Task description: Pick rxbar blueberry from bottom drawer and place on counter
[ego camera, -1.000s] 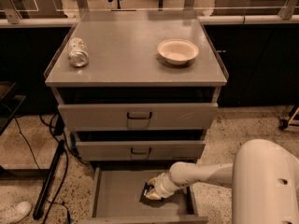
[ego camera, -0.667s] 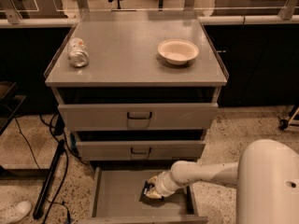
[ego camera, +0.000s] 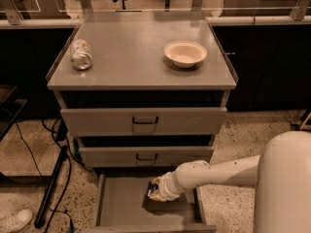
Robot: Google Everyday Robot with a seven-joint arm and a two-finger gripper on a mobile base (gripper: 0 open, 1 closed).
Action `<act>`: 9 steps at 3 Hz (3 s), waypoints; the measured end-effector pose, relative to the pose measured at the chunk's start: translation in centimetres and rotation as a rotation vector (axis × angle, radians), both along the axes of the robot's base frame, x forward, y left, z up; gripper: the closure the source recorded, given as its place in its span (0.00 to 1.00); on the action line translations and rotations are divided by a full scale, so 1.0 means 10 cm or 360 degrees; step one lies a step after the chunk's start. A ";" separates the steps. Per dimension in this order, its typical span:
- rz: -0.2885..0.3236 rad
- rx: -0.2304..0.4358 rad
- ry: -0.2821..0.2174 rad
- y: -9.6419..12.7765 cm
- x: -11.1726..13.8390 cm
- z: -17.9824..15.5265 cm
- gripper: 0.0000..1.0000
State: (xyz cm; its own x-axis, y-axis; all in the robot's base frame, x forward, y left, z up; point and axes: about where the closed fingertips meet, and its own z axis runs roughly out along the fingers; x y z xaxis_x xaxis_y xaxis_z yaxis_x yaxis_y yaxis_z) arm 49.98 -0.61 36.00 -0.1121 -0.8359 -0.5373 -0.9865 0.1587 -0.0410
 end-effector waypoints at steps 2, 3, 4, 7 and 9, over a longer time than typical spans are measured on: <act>0.0019 -0.0009 -0.0034 0.01 0.01 0.13 1.00; 0.0044 -0.0023 -0.0109 0.08 0.03 0.45 1.00; 0.0113 -0.0068 -0.0222 0.21 0.08 0.93 1.00; 0.0214 -0.0097 -0.0395 0.37 0.18 1.68 1.00; 0.0272 -0.0218 -0.0602 0.33 0.35 2.69 1.00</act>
Offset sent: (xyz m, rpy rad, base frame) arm 0.0031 0.0016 0.0252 -0.0096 -0.0465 0.0197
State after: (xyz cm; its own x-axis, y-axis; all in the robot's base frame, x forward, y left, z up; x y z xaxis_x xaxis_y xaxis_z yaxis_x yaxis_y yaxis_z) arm 53.49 2.73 62.89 0.2174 -0.8917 -0.3971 -0.9096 -0.0375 -0.4139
